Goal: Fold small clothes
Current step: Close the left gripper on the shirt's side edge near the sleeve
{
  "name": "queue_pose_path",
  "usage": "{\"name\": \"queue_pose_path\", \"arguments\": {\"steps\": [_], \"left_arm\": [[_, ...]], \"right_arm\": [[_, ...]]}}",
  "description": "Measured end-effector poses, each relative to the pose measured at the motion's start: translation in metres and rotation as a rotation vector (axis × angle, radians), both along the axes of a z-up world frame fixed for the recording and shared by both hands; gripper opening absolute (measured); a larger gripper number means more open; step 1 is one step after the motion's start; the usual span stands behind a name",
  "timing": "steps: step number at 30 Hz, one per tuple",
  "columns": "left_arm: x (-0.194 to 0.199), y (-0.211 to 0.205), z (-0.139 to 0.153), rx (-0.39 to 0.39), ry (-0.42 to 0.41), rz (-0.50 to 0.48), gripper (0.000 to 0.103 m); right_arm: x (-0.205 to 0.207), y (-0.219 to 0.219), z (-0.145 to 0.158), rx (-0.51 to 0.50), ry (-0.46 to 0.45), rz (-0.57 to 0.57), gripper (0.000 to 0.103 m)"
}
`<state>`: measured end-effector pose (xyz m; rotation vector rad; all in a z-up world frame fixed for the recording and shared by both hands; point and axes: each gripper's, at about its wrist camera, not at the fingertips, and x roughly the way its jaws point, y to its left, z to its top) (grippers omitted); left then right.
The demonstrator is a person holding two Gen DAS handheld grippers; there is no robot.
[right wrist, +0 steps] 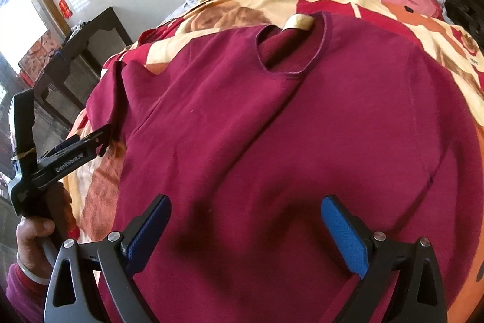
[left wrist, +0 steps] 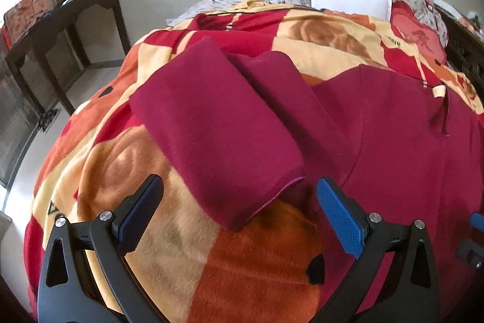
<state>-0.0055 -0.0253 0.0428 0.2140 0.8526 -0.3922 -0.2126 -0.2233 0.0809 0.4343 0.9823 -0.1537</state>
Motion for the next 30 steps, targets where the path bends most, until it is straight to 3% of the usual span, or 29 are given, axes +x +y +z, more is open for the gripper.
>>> {"name": "queue_pose_path", "arguments": {"steps": [1, 3, 7, 8, 9, 16, 19, 22, 24, 26, 30], "left_arm": [[0.002, -0.002, -0.001, 0.003, 0.001, 0.001, 0.094], [0.010, -0.005, -0.006, 0.009, 0.030, -0.004, 0.067], [0.021, -0.006, -0.011, -0.012, 0.077, -0.015, 0.030], [0.021, -0.006, -0.009, -0.026, 0.096, -0.030, 0.015], [0.020, -0.005, -0.005, -0.043, 0.115, -0.037, 0.011], [-0.027, 0.009, 0.032, -0.203, 0.150, -0.180, 0.008], [-0.043, 0.007, 0.017, -0.241, 0.238, -0.210, 0.008], [-0.056, -0.001, 0.004, -0.242, 0.256, -0.231, 0.008], [-0.058, -0.004, 0.000, -0.306, 0.299, -0.243, 0.008], [-0.057, -0.007, 0.000, -0.335, 0.329, -0.253, 0.010], [-0.061, 0.009, 0.012, -0.319, 0.344, -0.260, 0.016]], "right_arm": [[0.002, 0.002, -0.001, 0.000, 0.003, 0.005, 0.099], [0.003, 0.006, 0.001, -0.004, 0.001, 0.017, 0.099], [0.003, 0.010, 0.009, -0.025, -0.020, 0.031, 0.099], [0.003, 0.010, 0.010, -0.026, -0.025, 0.028, 0.099], [0.003, 0.009, 0.012, -0.022, -0.028, 0.026, 0.099], [0.009, 0.010, 0.015, 0.045, -0.065, 0.047, 0.099], [0.017, 0.012, 0.018, 0.100, -0.086, 0.051, 0.099], [0.025, 0.016, 0.022, 0.123, -0.099, 0.058, 0.099], [0.029, 0.021, 0.024, 0.117, -0.106, 0.071, 0.099], [0.032, 0.024, 0.025, 0.120, -0.115, 0.078, 0.099], [0.039, 0.028, 0.022, 0.184, -0.130, 0.090, 0.099]]}}
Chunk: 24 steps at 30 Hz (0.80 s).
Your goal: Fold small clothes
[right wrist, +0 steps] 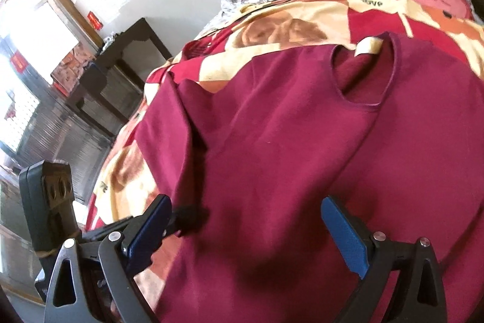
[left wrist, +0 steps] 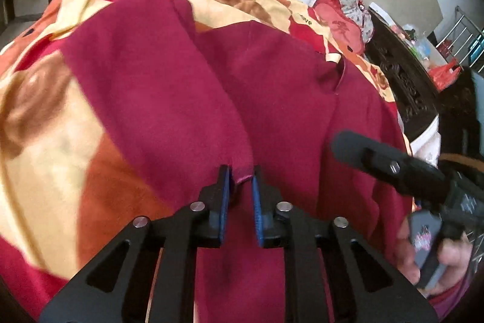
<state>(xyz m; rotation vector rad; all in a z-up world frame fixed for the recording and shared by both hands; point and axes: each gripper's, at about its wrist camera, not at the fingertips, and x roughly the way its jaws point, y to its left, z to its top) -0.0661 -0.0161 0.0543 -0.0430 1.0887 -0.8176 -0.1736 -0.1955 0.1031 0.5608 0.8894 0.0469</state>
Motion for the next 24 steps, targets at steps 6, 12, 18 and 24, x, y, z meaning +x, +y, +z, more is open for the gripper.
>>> {"name": "queue_pose_path", "arguments": {"steps": [6, 12, 18, 24], "left_arm": [[0.004, 0.057, 0.008, 0.003, -0.015, 0.081, 0.016], [0.015, 0.082, 0.007, 0.002, -0.016, 0.167, 0.016], [0.018, 0.084, 0.012, 0.000, -0.030, 0.194, 0.016], [0.022, 0.077, 0.017, -0.006, -0.050, 0.206, 0.016]], "right_arm": [[0.021, 0.033, -0.013, 0.014, 0.000, 0.092, 0.099], [0.049, 0.059, -0.036, -0.059, 0.021, 0.133, 0.078], [0.052, 0.066, -0.032, -0.115, -0.056, 0.171, 0.007], [0.000, 0.000, 0.053, -0.309, -0.208, 0.101, 0.006]]}}
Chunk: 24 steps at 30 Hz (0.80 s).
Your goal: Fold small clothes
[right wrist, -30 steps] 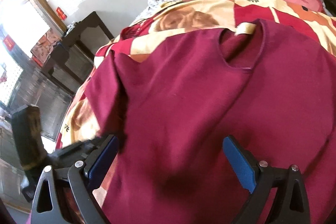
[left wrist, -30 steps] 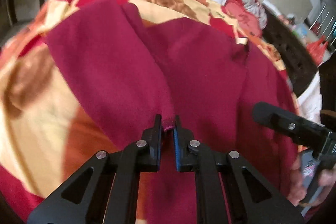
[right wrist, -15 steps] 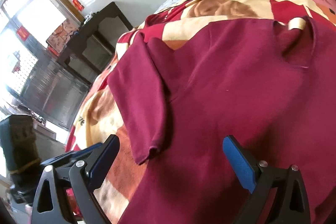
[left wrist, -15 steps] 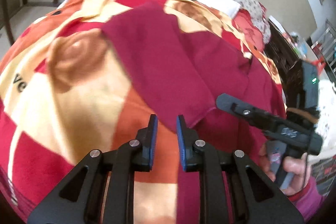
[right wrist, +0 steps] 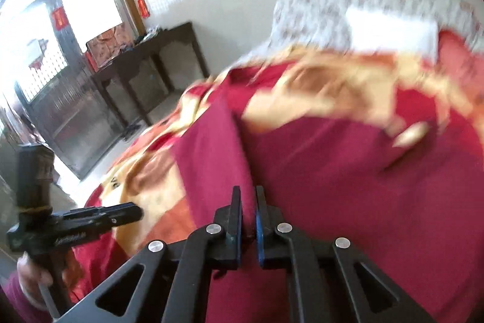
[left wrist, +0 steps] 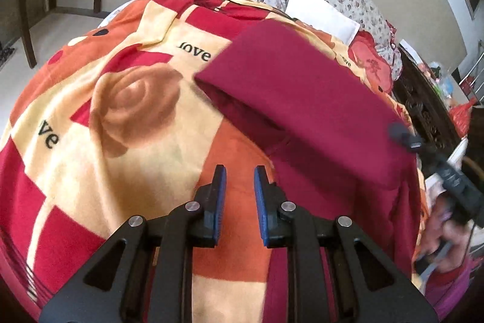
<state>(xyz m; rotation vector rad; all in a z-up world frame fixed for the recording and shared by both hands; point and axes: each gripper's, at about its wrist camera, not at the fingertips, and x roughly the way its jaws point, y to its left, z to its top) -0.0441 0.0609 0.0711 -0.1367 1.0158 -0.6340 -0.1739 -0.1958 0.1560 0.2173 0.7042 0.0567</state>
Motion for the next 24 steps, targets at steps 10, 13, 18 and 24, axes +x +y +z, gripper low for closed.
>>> {"name": "queue_pose_path", "arguments": {"steps": [10, 13, 18, 24], "left_arm": [[-0.006, -0.058, -0.005, 0.065, -0.017, -0.090, 0.016], [-0.003, -0.072, 0.000, 0.062, -0.033, -0.090, 0.016], [0.007, -0.098, 0.009, 0.053, -0.079, -0.083, 0.017], [0.023, -0.139, -0.025, 0.203, -0.086, -0.089, 0.017]], "right_arm": [[-0.031, -0.160, -0.029, 0.030, 0.229, -0.373, 0.006], [-0.028, -0.167, -0.046, 0.034, 0.279, -0.374, 0.006], [-0.031, -0.176, -0.046, 0.023, 0.283, -0.385, 0.006], [-0.017, -0.196, -0.072, -0.015, 0.380, -0.409, 0.007]]}}
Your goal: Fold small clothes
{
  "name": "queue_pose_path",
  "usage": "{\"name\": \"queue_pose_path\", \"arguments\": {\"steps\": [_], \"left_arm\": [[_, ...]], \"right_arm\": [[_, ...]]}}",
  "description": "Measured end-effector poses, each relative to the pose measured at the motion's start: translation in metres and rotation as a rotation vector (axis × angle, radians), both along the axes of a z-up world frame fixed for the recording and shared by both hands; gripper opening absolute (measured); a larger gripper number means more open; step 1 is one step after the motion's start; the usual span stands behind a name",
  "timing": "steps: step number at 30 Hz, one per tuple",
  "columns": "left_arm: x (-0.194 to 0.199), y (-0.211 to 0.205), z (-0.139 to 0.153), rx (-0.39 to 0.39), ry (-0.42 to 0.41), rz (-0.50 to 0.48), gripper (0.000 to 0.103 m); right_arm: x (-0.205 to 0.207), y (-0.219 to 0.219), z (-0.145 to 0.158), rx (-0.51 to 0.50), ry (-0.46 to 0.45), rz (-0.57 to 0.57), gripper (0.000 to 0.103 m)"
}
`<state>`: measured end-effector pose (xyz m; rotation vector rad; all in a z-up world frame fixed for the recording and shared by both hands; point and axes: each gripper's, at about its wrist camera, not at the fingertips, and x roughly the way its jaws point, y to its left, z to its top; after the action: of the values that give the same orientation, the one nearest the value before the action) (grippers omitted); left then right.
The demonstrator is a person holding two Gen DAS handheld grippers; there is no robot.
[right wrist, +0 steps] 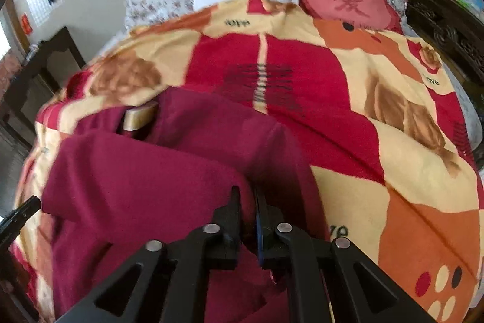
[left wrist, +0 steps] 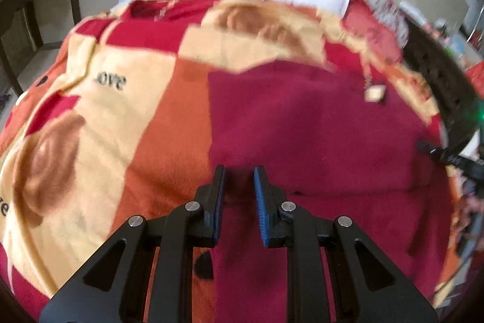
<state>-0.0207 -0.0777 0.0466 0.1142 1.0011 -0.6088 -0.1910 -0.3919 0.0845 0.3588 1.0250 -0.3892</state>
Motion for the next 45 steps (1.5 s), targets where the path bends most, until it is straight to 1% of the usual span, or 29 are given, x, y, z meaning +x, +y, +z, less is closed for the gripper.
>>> {"name": "queue_pose_path", "arguments": {"steps": [1, 2, 3, 4, 5, 7, 8, 9, 10, 12, 14, 16, 18, 20, 22, 26, 28, 30, 32, 34, 36, 38, 41, 42, 43, 45], "left_arm": [[0.002, -0.003, -0.008, 0.018, 0.012, 0.001, 0.017], [0.002, -0.005, -0.014, 0.028, 0.016, -0.005, 0.017], [0.002, -0.006, -0.016, 0.033, 0.008, -0.009, 0.017], [0.000, -0.006, -0.016, 0.037, -0.008, -0.012, 0.017], [-0.003, -0.007, -0.015, 0.048, -0.026, -0.017, 0.020], [-0.005, -0.011, -0.016, 0.062, -0.038, -0.024, 0.022], [-0.005, -0.011, -0.017, 0.067, -0.041, -0.023, 0.022], [-0.006, -0.013, -0.018, 0.072, -0.044, -0.020, 0.022], [-0.006, -0.013, -0.018, 0.075, -0.047, -0.016, 0.022], [-0.009, -0.013, -0.016, 0.077, -0.050, -0.005, 0.022], [-0.014, -0.013, -0.009, 0.088, -0.048, -0.001, 0.022], [-0.020, -0.012, -0.003, 0.097, -0.055, -0.003, 0.022], [-0.028, -0.013, 0.004, 0.104, -0.081, -0.008, 0.022], [-0.036, -0.015, 0.010, 0.105, -0.105, -0.015, 0.022], [-0.041, -0.019, 0.012, 0.102, -0.115, -0.023, 0.022], [-0.045, -0.031, 0.011, 0.119, -0.124, -0.039, 0.022], [-0.044, -0.037, 0.010, 0.127, -0.130, -0.044, 0.022], [-0.041, -0.042, 0.008, 0.126, -0.131, -0.042, 0.022], [-0.036, -0.045, 0.005, 0.124, -0.118, -0.035, 0.022], [-0.031, -0.048, 0.000, 0.133, -0.092, -0.030, 0.022], [-0.031, -0.049, -0.002, 0.140, -0.061, -0.029, 0.022], [-0.036, -0.044, -0.001, 0.112, -0.045, -0.035, 0.022], [-0.043, -0.040, 0.002, 0.096, -0.041, -0.037, 0.022], [-0.046, -0.039, 0.002, 0.099, -0.043, -0.039, 0.022], [-0.048, -0.040, 0.003, 0.100, -0.044, -0.044, 0.022], [-0.055, -0.041, 0.004, 0.101, -0.048, -0.056, 0.022]], "right_arm": [[0.001, -0.005, -0.004, 0.026, 0.012, -0.003, 0.010], [-0.003, -0.009, -0.003, 0.056, -0.002, -0.015, 0.011], [-0.011, -0.012, 0.006, 0.073, -0.036, -0.034, 0.014], [-0.018, -0.010, 0.014, 0.058, -0.060, -0.041, 0.014], [-0.026, -0.007, 0.022, 0.038, -0.086, -0.040, 0.014], [-0.039, 0.007, 0.032, 0.015, -0.129, 0.000, 0.014], [-0.040, 0.016, 0.029, 0.024, -0.125, 0.039, 0.014], [-0.037, 0.023, 0.020, 0.041, -0.101, 0.077, 0.014], [-0.035, 0.027, 0.011, 0.049, -0.075, 0.090, 0.014], [-0.029, 0.025, -0.010, 0.030, -0.030, 0.062, 0.014], [-0.031, 0.014, -0.016, 0.028, -0.050, 0.016, 0.014], [-0.038, 0.003, -0.012, 0.068, -0.090, -0.034, 0.014], [-0.049, -0.001, -0.001, 0.068, -0.114, -0.064, 0.014], [-0.056, 0.001, 0.007, 0.050, -0.119, -0.062, 0.015], [-0.065, 0.004, 0.013, 0.062, -0.139, -0.052, 0.016], [-0.071, 0.015, 0.025, 0.095, -0.202, -0.024, 0.016], [-0.069, 0.021, 0.029, 0.089, -0.231, -0.001, 0.018], [-0.062, 0.021, 0.026, 0.083, -0.232, -0.002, 0.022], [-0.051, 0.013, 0.018, 0.070, -0.217, -0.024, 0.022], [-0.040, 0.002, 0.005, 0.040, -0.179, -0.058, 0.022], [-0.029, -0.012, -0.014, 0.082, -0.127, -0.068, 0.022], [-0.030, -0.016, -0.012, 0.100, -0.140, -0.065, 0.022], [-0.045, -0.011, 0.006, 0.108, -0.164, -0.023, 0.023], [-0.053, -0.010, 0.011, 0.103, -0.173, -0.020, 0.027], [-0.064, -0.008, 0.015, 0.095, -0.178, -0.019, 0.034], [-0.084, -0.005, 0.021, 0.094, -0.182, -0.011, 0.039]]}}
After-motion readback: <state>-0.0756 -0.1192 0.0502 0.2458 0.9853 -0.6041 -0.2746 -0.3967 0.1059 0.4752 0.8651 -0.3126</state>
